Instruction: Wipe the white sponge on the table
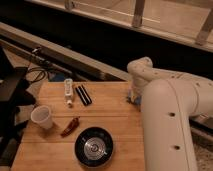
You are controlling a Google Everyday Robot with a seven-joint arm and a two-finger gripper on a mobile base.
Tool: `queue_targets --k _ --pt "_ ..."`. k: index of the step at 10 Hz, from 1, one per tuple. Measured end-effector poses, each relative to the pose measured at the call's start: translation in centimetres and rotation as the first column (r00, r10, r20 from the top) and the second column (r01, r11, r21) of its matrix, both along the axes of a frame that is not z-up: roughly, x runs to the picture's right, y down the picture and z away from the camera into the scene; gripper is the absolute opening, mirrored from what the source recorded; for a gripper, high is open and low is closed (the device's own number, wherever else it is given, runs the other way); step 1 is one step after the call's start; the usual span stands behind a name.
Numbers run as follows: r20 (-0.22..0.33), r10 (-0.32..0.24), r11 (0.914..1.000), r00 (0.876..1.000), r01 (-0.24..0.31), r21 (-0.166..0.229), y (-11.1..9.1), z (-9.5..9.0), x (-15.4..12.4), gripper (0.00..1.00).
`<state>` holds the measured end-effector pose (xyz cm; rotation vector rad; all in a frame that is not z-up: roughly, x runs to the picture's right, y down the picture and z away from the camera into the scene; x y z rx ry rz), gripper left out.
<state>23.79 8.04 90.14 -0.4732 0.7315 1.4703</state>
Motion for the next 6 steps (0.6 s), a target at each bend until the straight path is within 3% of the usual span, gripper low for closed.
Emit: queue_targets --k 2,4,6 --pt "-0.002 0.011 0.9994 1.0 -0.011 -0.032 1.4 -2.1 0.2 0.0" --pt "0.056 0.011 0.9975 0.998 -0.007 -0.07 2.1 -3.5 -1.9 0.0" --pt "0.162 0.031 0.9951 0.986 -0.015 -0.098 2.4 -5.3 -6.0 0.0"
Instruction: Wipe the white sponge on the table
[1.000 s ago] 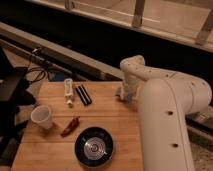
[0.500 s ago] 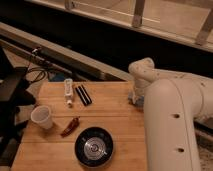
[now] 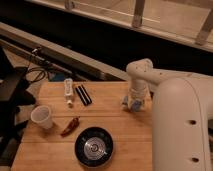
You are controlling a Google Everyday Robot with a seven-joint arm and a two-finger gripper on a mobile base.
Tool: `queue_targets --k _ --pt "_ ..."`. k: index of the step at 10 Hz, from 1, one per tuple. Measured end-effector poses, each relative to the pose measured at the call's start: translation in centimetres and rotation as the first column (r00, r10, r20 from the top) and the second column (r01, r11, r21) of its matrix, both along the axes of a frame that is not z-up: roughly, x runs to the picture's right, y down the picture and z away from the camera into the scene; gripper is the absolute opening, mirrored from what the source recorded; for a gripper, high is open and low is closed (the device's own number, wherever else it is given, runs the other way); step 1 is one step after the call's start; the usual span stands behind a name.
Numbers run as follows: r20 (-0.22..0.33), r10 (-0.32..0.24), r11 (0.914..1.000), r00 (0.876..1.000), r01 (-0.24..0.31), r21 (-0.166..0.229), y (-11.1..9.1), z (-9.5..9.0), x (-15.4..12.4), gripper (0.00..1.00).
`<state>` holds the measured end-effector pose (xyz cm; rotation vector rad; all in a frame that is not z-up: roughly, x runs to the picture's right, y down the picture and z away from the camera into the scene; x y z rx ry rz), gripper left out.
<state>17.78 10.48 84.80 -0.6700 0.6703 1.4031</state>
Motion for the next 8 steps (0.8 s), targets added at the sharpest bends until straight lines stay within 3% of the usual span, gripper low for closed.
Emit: queue_targets --k 1,2,3,5,6,8 --pt "0.05 0.013 0.9999 0.999 -0.012 -0.004 -0.1 -0.7 -1.6 0.0" --pt "0.147 0.043 0.9991 0.988 -0.042 -0.009 -0.6 -1.7 -3.6 0.0" --pt "0.195 0.056 0.9984 0.979 -0.055 -0.011 -1.0 -2.1 -4.7 0.02" --pt "0.282 0.087 0.9962 0.955 -0.084 -0.024 -1.4 -2.4 -6.8 0.18" --pt "0.268 0.094 0.9955 0.959 -0.09 -0.03 -1.1 -2.2 -6.5 0.32" --pt "0.23 0.032 0.9995 0.973 -0.03 -0.012 -1.3 -2.4 -6.5 0.4"
